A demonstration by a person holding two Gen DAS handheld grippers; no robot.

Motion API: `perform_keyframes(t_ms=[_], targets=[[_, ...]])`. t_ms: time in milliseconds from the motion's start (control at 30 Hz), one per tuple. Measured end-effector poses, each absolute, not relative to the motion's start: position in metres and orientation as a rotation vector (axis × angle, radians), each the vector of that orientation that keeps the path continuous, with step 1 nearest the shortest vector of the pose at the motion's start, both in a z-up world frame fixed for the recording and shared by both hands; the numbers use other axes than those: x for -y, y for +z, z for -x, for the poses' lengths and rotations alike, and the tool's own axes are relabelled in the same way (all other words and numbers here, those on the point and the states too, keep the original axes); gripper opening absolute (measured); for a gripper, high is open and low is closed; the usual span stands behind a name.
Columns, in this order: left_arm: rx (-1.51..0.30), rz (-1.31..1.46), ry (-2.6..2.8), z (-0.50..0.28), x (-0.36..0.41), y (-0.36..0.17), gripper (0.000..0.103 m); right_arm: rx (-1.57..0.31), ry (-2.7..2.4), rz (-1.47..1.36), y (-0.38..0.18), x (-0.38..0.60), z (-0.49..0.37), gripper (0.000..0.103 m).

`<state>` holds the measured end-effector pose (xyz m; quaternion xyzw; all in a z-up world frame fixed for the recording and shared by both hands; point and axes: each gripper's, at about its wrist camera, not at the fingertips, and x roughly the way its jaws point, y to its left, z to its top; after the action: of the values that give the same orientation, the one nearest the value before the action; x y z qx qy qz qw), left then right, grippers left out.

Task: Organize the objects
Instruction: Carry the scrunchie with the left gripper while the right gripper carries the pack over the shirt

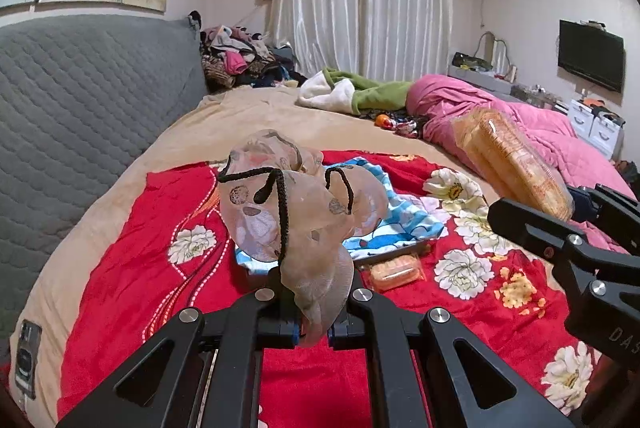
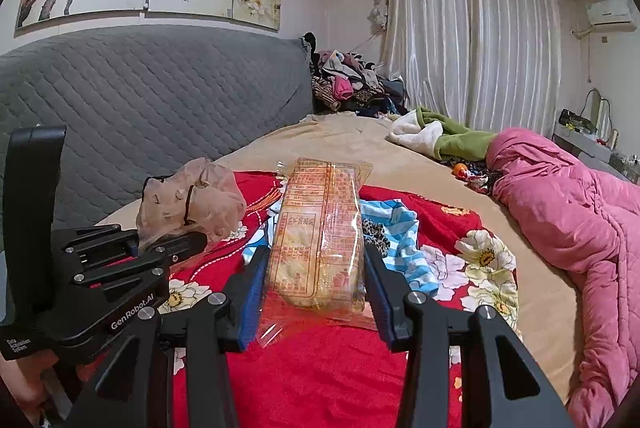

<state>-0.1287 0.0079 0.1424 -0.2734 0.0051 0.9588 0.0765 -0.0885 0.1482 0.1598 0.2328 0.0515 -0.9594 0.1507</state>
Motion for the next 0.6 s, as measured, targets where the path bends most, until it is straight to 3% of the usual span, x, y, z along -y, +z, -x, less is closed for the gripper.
perform_keyframes(t_ms=[600], targets=[[0.007,0.851,2.869,0.183,-0.012,0.150,0.008,-0.138,-2.769,-0.669,0.177,-0.158,0.149,0.046]])
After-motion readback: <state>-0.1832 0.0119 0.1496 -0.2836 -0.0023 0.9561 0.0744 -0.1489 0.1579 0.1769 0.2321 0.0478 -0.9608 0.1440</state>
